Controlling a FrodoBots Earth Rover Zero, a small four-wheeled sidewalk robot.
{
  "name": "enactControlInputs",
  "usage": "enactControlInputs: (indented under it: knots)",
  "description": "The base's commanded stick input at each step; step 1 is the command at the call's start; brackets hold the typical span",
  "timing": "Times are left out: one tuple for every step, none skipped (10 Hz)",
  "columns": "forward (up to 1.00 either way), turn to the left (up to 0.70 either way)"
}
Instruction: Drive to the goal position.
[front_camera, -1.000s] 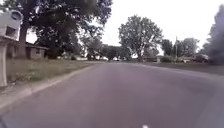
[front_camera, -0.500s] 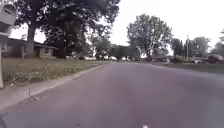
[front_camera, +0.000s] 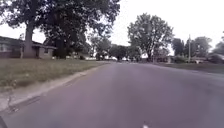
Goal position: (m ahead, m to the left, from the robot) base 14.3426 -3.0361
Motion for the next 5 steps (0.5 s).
enactControlInputs:
  knots:
    - [1.00, 0.00]
    - [1.00, 0.00]
    - [1.00, 0.00]
    - [1.00, 0.00]
    - [1.00, 0.00]
